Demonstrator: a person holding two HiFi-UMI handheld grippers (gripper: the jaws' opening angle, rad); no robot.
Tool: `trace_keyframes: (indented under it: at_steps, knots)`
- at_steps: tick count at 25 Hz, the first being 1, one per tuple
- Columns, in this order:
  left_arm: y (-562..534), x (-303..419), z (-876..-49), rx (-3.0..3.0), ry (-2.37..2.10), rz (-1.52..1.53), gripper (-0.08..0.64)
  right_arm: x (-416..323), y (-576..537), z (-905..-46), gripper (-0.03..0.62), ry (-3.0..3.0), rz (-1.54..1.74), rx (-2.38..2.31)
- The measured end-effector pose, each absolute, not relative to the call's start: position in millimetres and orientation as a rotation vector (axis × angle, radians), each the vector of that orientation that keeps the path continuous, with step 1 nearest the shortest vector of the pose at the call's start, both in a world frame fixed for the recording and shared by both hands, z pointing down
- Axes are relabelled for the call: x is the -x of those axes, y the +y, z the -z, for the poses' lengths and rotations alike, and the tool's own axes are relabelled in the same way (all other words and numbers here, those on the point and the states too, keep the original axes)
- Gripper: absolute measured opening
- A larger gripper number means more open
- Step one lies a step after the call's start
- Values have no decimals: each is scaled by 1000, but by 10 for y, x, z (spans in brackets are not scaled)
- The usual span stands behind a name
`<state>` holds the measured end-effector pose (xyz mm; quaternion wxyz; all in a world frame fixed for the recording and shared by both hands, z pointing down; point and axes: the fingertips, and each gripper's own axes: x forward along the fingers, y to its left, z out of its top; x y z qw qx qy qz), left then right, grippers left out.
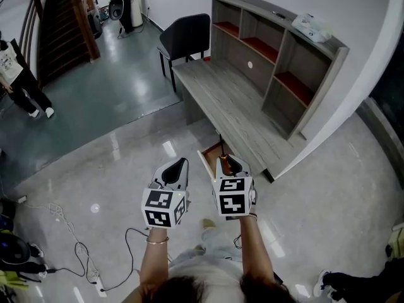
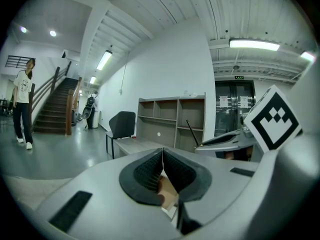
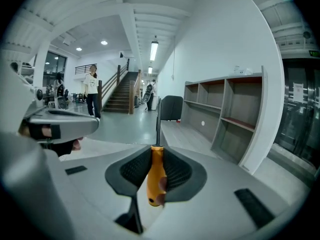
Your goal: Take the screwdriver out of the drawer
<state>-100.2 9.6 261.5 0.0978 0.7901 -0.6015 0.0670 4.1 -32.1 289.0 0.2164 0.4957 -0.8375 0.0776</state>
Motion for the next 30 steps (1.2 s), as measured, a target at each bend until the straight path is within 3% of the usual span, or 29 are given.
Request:
trace_keyframes:
  at_steps: [30]
  knots:
    - [822,1015,-2337,-2399,-1825,-181,18,106,418,-2386,89,-2477,78,-1488]
